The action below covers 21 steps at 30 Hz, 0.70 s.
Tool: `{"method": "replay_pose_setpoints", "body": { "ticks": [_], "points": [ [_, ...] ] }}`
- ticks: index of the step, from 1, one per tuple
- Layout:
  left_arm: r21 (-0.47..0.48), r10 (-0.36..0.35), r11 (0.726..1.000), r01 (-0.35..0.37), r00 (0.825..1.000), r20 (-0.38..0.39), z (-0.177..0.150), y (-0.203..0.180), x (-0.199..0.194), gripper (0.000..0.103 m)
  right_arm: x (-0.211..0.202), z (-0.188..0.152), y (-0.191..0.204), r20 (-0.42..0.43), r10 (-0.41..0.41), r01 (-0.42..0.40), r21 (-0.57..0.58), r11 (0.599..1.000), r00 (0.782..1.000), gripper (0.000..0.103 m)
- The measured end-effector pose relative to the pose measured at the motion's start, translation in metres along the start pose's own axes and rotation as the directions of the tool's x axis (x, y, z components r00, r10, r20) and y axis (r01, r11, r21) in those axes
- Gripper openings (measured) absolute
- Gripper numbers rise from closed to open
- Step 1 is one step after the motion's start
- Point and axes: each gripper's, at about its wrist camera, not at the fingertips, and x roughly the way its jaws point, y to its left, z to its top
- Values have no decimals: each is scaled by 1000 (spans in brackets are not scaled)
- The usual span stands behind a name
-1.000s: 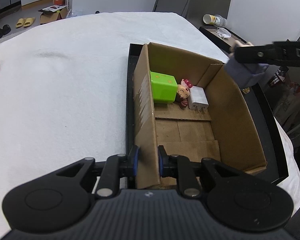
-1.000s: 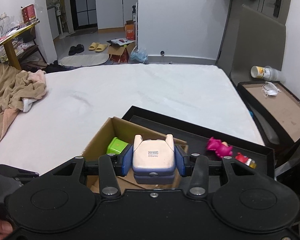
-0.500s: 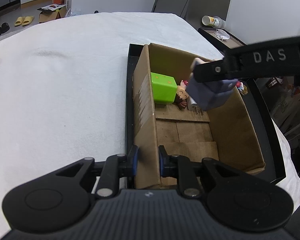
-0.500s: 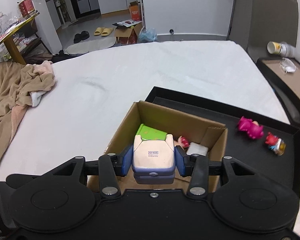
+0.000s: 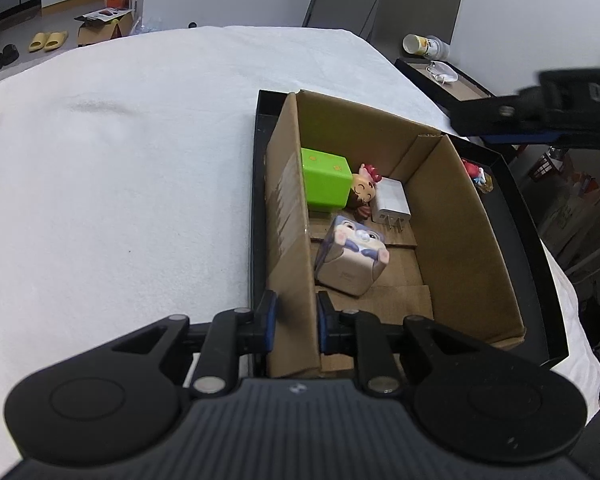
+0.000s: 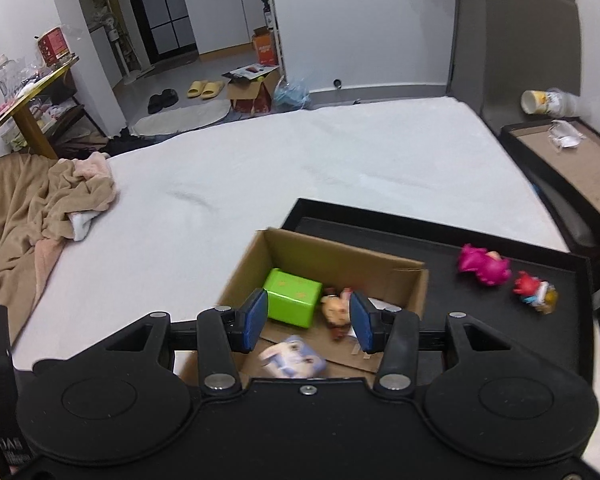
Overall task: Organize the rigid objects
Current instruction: 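Carry the white-blue cube toy into the box and release it, then move the right gripper to the red figure and perfume bottle, grasp them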
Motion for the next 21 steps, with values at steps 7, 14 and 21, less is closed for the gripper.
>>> {"method": "replay_pose_setpoints", "body": {
  "ticks": [7,14,21],
  "points": [
    [0,4,1000,-4,1000,-1,0,-1,-1,19,-18,-12,-35,30,-63,63,-4,998,998,52],
    [3,16,1000,-16,1000,-3,0,-4,-1,18,-24,-29,-79,49,-118,115,60,991,992,58],
    [12,43,999,-43,999,-2,-1,-8,0,18,-19,-45,-117,56,-154,146,128,981,986,59]
  ]
}}
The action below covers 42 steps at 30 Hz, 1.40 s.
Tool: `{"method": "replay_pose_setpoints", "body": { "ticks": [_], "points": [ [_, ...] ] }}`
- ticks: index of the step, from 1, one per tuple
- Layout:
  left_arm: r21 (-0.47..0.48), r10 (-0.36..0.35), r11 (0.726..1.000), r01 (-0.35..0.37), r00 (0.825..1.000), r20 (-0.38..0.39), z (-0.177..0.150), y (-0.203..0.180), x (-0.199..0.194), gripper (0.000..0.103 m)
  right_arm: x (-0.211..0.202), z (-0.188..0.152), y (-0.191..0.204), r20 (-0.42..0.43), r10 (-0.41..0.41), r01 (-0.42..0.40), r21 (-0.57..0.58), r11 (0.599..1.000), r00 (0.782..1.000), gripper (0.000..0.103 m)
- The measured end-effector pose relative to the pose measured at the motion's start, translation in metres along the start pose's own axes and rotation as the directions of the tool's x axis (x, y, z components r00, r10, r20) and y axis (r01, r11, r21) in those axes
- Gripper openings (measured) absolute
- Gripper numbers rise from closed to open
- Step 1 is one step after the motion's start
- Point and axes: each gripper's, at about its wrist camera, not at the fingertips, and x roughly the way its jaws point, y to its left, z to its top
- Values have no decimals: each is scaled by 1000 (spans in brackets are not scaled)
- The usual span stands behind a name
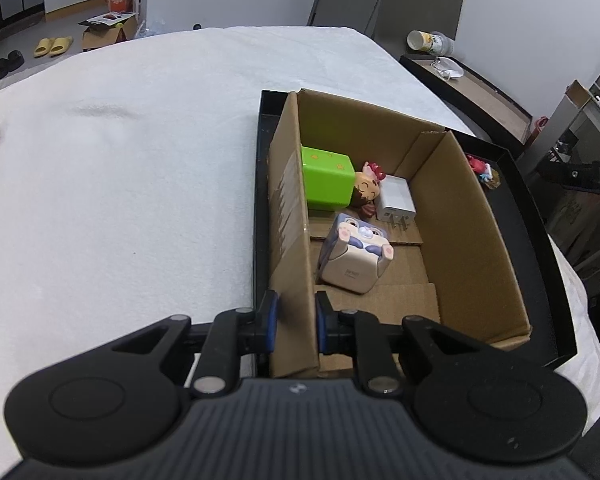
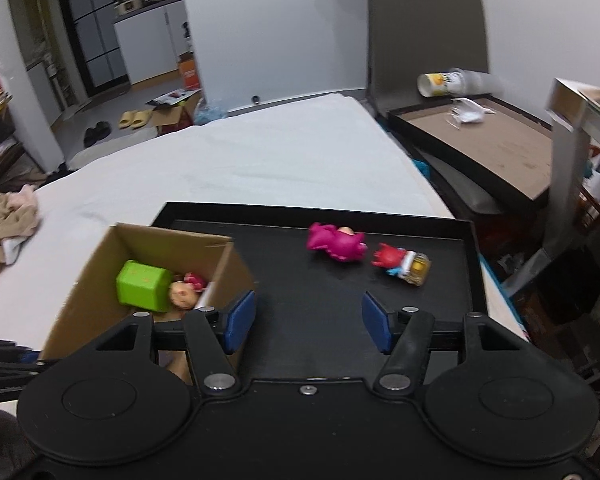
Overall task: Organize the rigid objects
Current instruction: 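Move the right gripper to the red figure and perfume bottle, grasp them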
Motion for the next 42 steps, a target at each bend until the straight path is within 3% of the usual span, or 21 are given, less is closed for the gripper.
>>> {"method": "replay_pose_setpoints", "body": {
  "ticks": [10,20,42],
  "points": [
    [9,43,999,-43,999,-10,1,-5,3,17,30,-26,-44,37,-31,28,75,997,999,63],
    [14,78,997,-77,996,-48,5,-11,10,16,56,-34,-64,45,-9,4,107,994,999,80],
    [4,151,988,-151,983,-106,14,-17,34,16,134,-9,-96,62,-57,48,136,990,996,79]
  ]
}}
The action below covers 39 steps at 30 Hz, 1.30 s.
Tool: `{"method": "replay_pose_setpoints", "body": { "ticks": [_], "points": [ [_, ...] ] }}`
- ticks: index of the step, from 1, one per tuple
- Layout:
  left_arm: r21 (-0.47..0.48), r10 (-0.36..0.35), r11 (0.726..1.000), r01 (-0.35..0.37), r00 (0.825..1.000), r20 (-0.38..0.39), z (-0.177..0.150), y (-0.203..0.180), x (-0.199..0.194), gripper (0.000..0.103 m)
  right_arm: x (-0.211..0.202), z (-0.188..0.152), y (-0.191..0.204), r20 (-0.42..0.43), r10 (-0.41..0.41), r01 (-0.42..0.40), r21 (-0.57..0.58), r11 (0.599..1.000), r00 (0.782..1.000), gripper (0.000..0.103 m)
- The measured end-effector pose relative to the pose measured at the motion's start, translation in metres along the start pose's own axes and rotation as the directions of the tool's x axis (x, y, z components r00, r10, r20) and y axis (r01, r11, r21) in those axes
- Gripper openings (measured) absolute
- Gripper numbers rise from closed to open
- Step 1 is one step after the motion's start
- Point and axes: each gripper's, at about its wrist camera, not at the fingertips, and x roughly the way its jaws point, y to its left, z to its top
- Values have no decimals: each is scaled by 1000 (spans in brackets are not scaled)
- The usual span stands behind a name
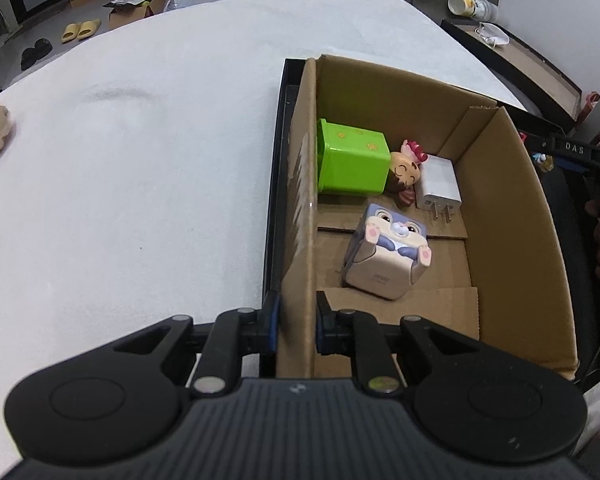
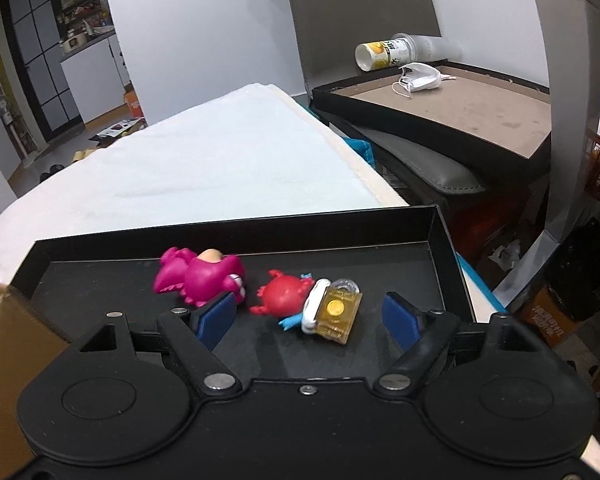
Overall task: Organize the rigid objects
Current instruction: 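Move the right gripper to the red figure and perfume bottle, grasp them, then carry the red figure and perfume bottle into the box and release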
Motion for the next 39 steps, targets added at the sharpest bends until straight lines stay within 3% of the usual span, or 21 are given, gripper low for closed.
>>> {"method": "replay_pose_setpoints", "body": {
  "ticks": [11,14,15,28,39],
  "points": [
    [8,16,1000,-16,1000,-14,2,-3,5,16,12,5,-1,-3,-15,15,9,1000,1000,79],
    [9,16,1000,-16,1000,-14,2,-4,6,16,17,4,-3,-32,18,-17,30,999,999,63],
    [10,14,1000,-14,1000,-12,2,-5,5,16,17,2,-3,-42,25,-24,31,999,999,63],
    [52,36,998,-36,999,-5,-2,-12,2,16,-27,-13,12,-63,0,-2,-25,1000,998,62],
    [44,2,999,-3,1000,21,-6,-5,-6,16,-79,-11,36,-55,14,-17,-56,998,998,62]
  ]
}}
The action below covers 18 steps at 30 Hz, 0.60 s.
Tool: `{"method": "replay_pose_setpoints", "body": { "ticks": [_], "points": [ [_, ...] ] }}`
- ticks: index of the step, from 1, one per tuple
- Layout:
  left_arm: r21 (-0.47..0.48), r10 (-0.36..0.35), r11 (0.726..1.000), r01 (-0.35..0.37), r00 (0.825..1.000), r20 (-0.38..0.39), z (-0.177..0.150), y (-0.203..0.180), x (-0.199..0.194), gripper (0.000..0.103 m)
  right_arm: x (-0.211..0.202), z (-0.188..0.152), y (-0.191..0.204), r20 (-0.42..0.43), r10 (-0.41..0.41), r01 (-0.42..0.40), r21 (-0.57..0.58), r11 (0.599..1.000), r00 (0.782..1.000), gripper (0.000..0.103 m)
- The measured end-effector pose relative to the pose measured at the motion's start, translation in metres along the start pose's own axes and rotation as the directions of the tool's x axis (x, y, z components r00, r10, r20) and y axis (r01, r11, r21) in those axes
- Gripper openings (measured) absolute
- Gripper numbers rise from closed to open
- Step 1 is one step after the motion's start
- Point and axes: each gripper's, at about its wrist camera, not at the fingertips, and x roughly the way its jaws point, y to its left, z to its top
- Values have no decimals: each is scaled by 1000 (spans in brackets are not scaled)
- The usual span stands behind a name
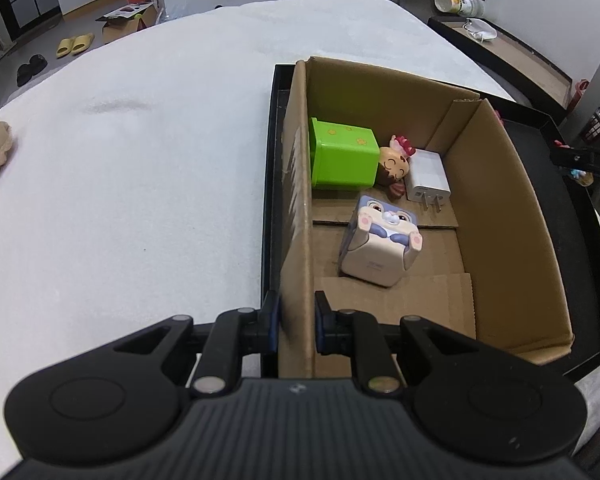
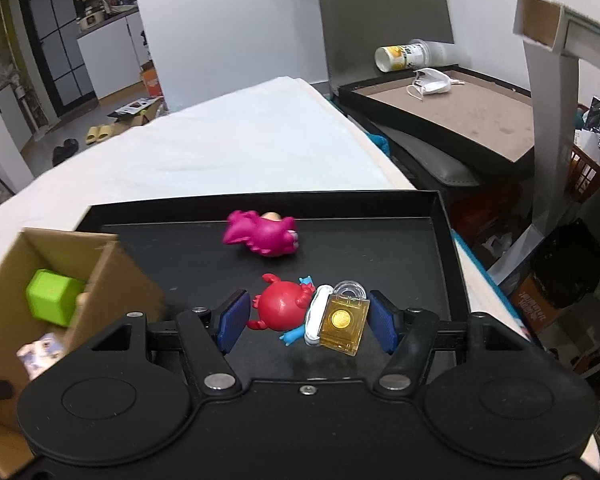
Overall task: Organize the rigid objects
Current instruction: 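Carry the red figure and perfume bottle into the box and release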
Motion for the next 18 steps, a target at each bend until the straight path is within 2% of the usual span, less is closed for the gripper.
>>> {"method": "replay_pose_setpoints", "body": {
  "ticks": [9,18],
  "points": [
    [-15,-38,999,38,999,12,-3,9,-5,16,-38,10,30,3,33,-33,-36,999,999,62],
    [-25,-71,997,71,997,23,-6,17,-8,18,-51,21,75,-6,87,-87,-83,993,996,62]
  ]
}}
